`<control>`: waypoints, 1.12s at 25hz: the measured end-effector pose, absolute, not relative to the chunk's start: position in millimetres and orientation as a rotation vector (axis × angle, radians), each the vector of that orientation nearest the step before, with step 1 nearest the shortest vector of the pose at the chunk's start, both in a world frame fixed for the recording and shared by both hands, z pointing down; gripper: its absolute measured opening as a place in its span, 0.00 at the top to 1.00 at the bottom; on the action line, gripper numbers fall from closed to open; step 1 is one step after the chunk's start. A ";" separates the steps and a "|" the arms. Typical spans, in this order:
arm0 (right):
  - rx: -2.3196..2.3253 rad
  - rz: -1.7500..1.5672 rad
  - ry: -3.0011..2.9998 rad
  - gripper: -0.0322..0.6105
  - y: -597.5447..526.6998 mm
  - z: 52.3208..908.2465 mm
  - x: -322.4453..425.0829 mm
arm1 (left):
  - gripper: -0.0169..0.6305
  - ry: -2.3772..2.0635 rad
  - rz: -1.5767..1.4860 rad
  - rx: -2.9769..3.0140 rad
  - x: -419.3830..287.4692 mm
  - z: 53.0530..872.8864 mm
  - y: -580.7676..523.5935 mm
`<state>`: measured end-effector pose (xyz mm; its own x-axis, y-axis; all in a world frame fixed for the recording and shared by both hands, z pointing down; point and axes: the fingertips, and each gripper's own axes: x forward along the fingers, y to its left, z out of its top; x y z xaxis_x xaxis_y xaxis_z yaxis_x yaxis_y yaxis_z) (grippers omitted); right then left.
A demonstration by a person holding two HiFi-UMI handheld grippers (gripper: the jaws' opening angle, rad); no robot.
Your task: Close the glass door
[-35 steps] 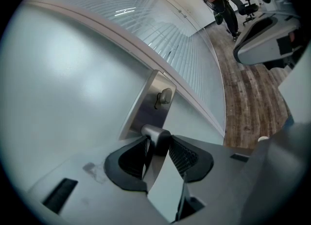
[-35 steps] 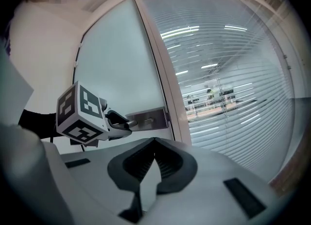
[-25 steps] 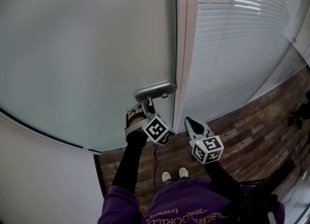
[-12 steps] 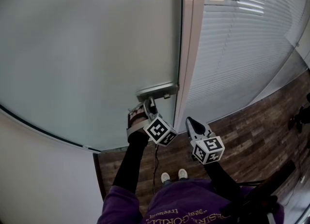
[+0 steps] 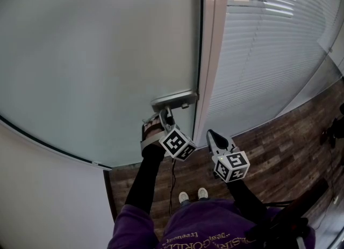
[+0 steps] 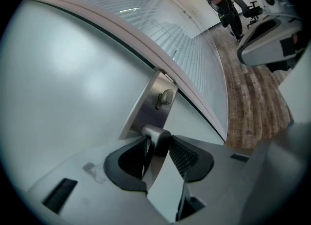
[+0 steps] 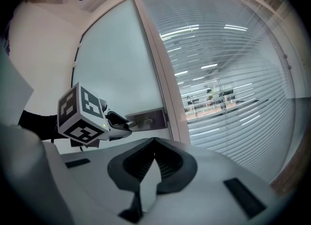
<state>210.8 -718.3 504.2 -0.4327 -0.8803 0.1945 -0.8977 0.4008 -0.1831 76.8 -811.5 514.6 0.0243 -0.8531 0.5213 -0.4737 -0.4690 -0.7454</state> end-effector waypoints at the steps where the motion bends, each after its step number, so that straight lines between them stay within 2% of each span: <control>1: 1.638 0.403 -2.571 0.96 -718.5 503.8 211.3 | 0.77 1.353 -1.429 -1.944 76.6 514.4 -812.7; 17: 1.671 0.409 -2.558 0.96 -719.6 502.0 219.3 | 0.77 1.356 -1.434 -1.948 75.8 514.5 -819.8; 28: 1.700 0.411 -2.546 0.96 -712.5 501.7 223.9 | 0.77 1.282 -1.375 -1.706 76.6 499.2 -801.5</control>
